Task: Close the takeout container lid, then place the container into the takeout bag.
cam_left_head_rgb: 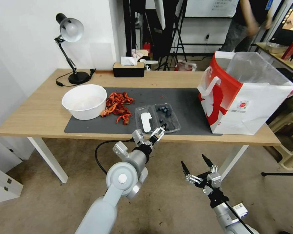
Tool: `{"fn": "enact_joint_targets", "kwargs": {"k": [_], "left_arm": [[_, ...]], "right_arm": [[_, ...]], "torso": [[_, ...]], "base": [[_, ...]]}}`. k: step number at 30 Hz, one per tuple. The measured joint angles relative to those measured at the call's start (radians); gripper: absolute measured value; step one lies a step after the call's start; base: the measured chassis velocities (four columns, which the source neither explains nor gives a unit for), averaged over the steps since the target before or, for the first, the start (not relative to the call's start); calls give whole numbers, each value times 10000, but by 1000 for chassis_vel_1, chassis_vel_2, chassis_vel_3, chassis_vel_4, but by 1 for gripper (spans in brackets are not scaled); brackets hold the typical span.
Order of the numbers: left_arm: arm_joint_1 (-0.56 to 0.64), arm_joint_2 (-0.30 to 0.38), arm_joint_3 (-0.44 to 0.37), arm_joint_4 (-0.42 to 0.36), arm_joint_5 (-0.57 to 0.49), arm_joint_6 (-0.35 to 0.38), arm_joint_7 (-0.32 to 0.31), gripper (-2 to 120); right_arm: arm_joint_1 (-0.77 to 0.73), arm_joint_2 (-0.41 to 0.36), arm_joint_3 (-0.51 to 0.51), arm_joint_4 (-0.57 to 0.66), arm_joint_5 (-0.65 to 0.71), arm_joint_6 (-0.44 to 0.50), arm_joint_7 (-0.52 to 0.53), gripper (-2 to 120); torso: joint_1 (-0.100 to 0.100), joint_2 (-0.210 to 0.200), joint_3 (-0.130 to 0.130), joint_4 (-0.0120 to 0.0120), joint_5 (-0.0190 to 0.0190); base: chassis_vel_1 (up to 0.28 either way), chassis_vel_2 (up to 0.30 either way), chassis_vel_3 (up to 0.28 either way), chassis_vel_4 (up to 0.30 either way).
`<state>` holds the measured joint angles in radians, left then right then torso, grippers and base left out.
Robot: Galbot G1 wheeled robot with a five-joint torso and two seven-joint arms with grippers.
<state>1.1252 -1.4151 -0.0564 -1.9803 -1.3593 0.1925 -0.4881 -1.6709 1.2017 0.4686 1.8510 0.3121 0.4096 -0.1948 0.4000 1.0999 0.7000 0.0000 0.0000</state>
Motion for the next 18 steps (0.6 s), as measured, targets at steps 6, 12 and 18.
{"fn": "enact_joint_targets", "kwargs": {"k": [6,12,18], "left_arm": [[-36,3,-76,61,-41,-50,-6,100],[-122,-18,-203,118,-99,-231,12,100],[-135,-37,-275,145,-127,-439,183,100]], "right_arm": [[-31,20,-12,-42,-23,55,5,100],[-33,41,-45,-68,-60,72,8,100],[-52,78,-61,-113,-103,119,6,100]], "torso": [[0,0,0,0,0],[-1,0,0,0,0],[0,0,0,0,0]], "base": [[0,0,0,0],[0,0,0,0],[0,0,0,0]]}}
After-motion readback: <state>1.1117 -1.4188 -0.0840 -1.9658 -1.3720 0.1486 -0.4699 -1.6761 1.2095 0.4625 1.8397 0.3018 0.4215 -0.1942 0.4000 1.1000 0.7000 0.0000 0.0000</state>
